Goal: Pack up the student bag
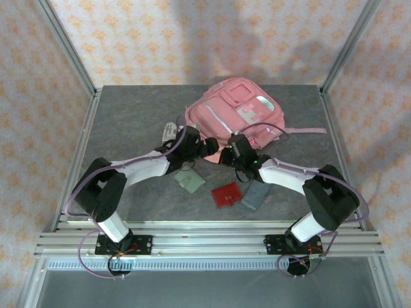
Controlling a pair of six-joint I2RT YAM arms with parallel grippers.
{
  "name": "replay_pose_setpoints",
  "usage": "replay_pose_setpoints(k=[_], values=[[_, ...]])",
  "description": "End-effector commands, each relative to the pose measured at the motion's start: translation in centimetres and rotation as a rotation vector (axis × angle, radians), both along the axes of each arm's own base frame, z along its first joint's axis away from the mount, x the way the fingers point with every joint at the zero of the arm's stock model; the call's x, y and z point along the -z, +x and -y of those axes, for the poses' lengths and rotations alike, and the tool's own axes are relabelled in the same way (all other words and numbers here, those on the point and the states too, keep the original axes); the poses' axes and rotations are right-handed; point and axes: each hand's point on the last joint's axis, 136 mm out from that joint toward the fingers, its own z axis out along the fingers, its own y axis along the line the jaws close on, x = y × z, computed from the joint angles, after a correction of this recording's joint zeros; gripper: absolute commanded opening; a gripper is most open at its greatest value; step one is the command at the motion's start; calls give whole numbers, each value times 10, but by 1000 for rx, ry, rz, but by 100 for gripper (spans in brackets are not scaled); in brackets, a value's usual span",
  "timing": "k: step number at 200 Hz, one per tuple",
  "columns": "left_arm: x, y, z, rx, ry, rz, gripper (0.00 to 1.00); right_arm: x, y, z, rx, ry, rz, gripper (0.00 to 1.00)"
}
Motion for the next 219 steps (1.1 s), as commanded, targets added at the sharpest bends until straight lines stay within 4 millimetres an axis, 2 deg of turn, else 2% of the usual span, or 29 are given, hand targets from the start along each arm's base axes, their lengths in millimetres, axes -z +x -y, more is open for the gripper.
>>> replay_pose_setpoints(k=[1, 20, 30, 38, 49, 66, 82, 93, 125, 151, 164, 182, 203, 219], values=[[1, 18, 11, -63, -52, 36, 83, -28, 6, -21, -41, 89, 60, 0], [4, 32, 18, -87, -56, 59, 82, -29, 2, -24, -66, 88, 67, 0], [4, 39, 21, -96, -64, 74, 75, -31, 0, -24, -74, 89, 73, 0], [5, 43, 23, -101, -63, 78, 61, -30, -1, -23, -74, 84, 75, 0], [9, 46, 24, -101, -57, 75, 31, -28, -2, -18, -65, 66, 77, 0], [18, 46, 21, -104, -21, 52, 0, -25, -2, -11, -52, 43, 84, 0], [23, 44, 14, -110, -7, 38, 0, -18, 4, 4, -20, 9, 68, 0], [22, 42, 8, -119, -12, 40, 0, -9, 10, 23, 22, -31, 53, 0], [20, 38, -10, -135, -13, 43, 0, 21, 28, 107, 234, -122, -16, 0], [19, 39, -15, -129, -9, 41, 0, 29, 41, 173, 423, -195, -33, 0], [18, 40, -15, -122, -8, 44, 0, 31, 47, 197, 500, -230, -46, 0], [16, 43, -14, -116, -1, 46, 0, 26, 54, 208, 538, -244, -36, 0], [16, 48, -15, -116, 3, 49, 0, 21, 55, 200, 514, -214, -33, 0], [14, 58, -20, -124, 23, 57, 0, 14, 47, 188, 480, -179, -30, 0]])
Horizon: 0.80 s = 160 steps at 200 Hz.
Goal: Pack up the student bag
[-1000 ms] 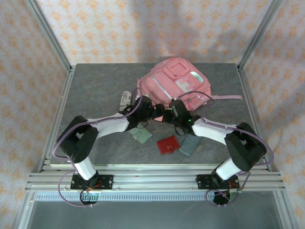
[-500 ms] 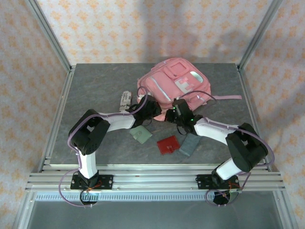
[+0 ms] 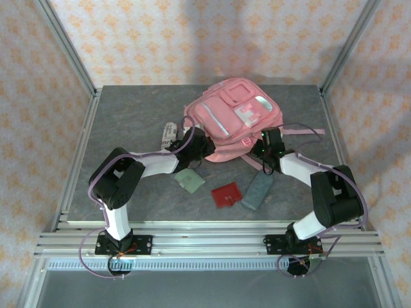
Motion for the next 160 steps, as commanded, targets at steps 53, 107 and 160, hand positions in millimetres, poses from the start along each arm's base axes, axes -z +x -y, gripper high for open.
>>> replay_pose_setpoints(k=[53, 107, 160], values=[[-37, 73, -68, -116, 191, 80, 0, -40, -34, -60, -140, 126, 78, 0], [-42, 113, -95, -174, 247, 103, 0, -52, -42, -164, -407, 217, 111, 0], [-40, 126, -96, -135, 320, 85, 43, -68, -44, -158, -418, 187, 75, 49]])
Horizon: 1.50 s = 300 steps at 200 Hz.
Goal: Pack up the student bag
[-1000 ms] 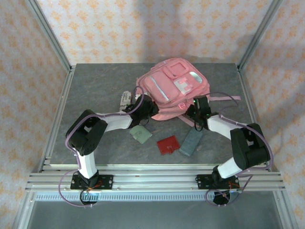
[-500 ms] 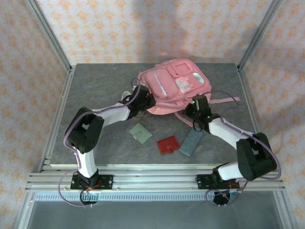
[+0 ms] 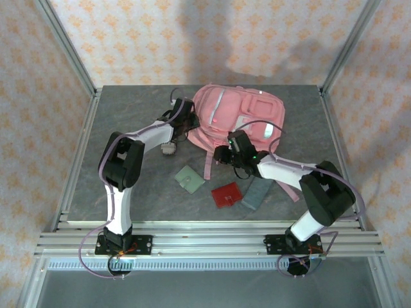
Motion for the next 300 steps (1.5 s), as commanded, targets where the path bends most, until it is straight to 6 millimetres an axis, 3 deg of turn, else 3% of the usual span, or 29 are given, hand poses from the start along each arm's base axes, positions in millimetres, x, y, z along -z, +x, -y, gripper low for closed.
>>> replay_pose_setpoints(k=[1, 19, 59, 79, 112, 191, 231, 248, 278, 297, 300], values=[[-32, 10, -6, -5, 35, 71, 44, -37, -3, 10, 6, 27, 51, 49], [-43, -3, -3, 9, -16, 88, 56, -51, 0, 40, 85, 45, 53, 54], [-64, -48, 29, 79, -125, 112, 62, -47, 11, 102, 258, 123, -11, 56], [-61, -69, 59, 138, -165, 102, 63, -41, 17, 113, 301, 195, -49, 59], [-46, -90, 96, 189, -214, 69, 63, -24, 23, 111, 336, 309, -129, 59], [-27, -104, 123, 223, -229, 38, 64, 14, 46, 144, 636, 481, -213, 58], [-25, -108, 127, 232, -226, 31, 64, 38, 45, 164, 883, 609, -275, 45], [-26, -109, 128, 238, -221, 32, 64, 46, 43, 166, 922, 633, -297, 23], [-22, -111, 134, 263, -174, 15, 67, 41, 45, 165, 901, 632, -274, 0], [-19, -112, 138, 278, -118, -6, 70, 32, 48, 162, 863, 645, -251, 0], [-6, -113, 138, 276, -95, -30, 70, 30, 48, 162, 859, 645, -248, 0]])
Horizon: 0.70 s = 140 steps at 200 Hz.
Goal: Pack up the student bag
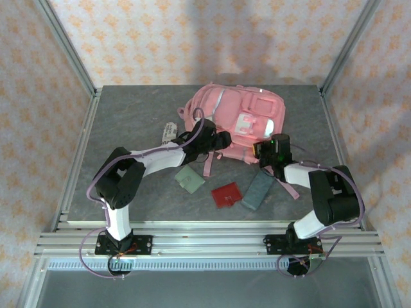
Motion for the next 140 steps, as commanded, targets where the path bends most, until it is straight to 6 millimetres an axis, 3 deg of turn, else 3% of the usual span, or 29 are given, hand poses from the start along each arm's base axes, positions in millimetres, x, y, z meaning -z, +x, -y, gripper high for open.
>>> replay_pose_setpoints(k=[1, 46, 85, 99, 127, 140], values=[[19, -2, 8, 26, 106, -32, 71, 4, 1, 12, 50, -30, 3, 0], [37, -1, 21, 33, 293, -38, 73, -5, 3, 10, 27, -35, 37, 0], [48, 11, 22, -10, 411, -31, 62, -3, 3, 6, 9, -23, 40, 0], [48, 17, 22, -27, 419, -18, 52, -3, 2, 5, 0, -23, 42, 0], [46, 25, 26, -30, 433, -3, 19, -1, -3, 5, -5, -29, 42, 0], [44, 28, 27, -30, 436, -1, 15, 1, -5, 5, -8, -29, 38, 0]])
